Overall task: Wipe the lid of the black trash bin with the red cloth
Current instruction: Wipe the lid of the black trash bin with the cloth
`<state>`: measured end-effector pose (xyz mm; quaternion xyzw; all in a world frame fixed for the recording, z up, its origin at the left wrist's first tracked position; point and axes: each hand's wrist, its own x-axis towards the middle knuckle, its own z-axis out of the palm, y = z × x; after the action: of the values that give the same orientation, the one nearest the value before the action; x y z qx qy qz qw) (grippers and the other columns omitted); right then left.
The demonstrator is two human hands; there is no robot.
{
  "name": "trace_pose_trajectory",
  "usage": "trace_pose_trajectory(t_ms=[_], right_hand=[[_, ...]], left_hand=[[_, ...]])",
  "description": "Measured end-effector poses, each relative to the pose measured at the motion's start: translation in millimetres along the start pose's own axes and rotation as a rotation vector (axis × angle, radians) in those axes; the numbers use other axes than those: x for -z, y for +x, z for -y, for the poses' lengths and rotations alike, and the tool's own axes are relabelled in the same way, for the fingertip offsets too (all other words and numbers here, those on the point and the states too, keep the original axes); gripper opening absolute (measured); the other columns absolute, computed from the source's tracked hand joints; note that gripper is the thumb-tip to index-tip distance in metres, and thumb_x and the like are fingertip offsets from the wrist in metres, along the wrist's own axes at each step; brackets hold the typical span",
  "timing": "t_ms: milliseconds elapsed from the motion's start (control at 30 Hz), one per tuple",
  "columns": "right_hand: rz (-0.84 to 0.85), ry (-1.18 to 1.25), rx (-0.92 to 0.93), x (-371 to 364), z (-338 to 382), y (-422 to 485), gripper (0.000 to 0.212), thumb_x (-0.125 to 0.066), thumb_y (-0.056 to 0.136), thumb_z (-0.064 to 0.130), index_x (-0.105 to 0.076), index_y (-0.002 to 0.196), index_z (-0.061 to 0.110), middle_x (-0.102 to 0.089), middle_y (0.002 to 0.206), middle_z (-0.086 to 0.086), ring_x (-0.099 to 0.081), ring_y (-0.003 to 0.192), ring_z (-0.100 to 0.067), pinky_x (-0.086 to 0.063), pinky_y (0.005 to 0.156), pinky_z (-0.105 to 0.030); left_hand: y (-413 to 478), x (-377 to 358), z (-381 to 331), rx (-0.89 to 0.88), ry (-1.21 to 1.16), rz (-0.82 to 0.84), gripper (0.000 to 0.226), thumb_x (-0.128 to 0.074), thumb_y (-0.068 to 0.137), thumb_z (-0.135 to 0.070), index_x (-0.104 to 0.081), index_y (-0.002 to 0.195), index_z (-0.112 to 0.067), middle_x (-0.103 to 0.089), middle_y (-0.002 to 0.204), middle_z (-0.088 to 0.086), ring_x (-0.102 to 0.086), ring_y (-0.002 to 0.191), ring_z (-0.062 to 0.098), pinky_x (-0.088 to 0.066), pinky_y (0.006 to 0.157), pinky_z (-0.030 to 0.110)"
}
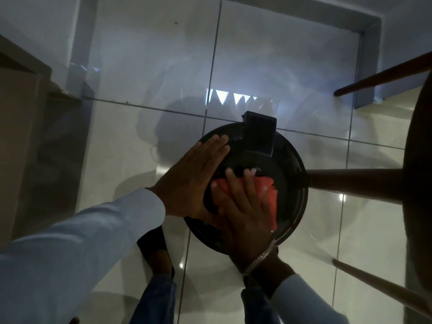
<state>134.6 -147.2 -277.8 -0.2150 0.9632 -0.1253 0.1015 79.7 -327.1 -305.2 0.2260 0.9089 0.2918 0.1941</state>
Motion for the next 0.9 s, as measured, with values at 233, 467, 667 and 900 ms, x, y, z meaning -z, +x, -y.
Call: trace_pose_trajectory(t_ms=[233, 467, 667, 900], right_hand=[[0.031, 0.048, -0.068, 1.5, -41.5, -8.9, 0.059, -0.047, 0.090, 0.041, -0.032, 0.146, 0.037, -0.021, 0.162, -0.001, -0.003, 0.152, -0.030, -0.005, 0.117, -0.060], [-0.047, 0.270, -0.089, -0.5, -50.2, -10.9, 0.064, -0.048, 0.090, 0.052, -0.024, 0.148, 0.041, -0.013, 0.164, 0.008, -0.005, 0.153, -0.020, -0.003, 0.118, -0.048], [-0.311, 0.362, -0.354, -6.7, -39.1, -20.9, 0.060, -0.067, 0.076, 0.048, -0.048, 0.128, 0.024, -0.039, 0.147, -0.012, -0.032, 0.141, -0.036, -0.035, 0.109, -0.063], [-0.118, 0.247, -0.243, -11.6, 15.1, -20.5, 0.061, -0.071, 0.080, 0.041, -0.048, 0.135, 0.026, -0.041, 0.151, -0.016, -0.027, 0.144, -0.040, -0.022, 0.114, -0.066]], left_hand=[[-1.4, 13.3, -3.8, -0.015, 0.019, 0.072, 0.132, -0.062, 0.062, -0.081, 0.003, 0.153, -0.012, 0.010, 0.164, 0.005, 0.014, 0.150, 0.016, 0.010, 0.120, 0.031], [96.3, 61.3, -13.5, -0.120, 0.090, 0.220, 0.083, -0.053, 0.093, -0.044, -0.004, 0.154, -0.017, -0.004, 0.164, 0.011, -0.003, 0.151, 0.030, -0.012, 0.122, 0.051], [129.6, 38.8, -13.7, -0.269, 0.436, 0.388, 0.101, -0.052, 0.088, -0.059, 0.012, 0.152, -0.013, 0.015, 0.163, 0.009, 0.016, 0.149, 0.024, 0.007, 0.121, 0.048], [126.5, 42.9, 2.9, -0.448, 0.464, 0.235, 0.081, -0.031, 0.096, -0.058, -0.004, 0.153, -0.007, -0.005, 0.164, 0.015, -0.002, 0.151, 0.028, -0.007, 0.122, 0.051]])
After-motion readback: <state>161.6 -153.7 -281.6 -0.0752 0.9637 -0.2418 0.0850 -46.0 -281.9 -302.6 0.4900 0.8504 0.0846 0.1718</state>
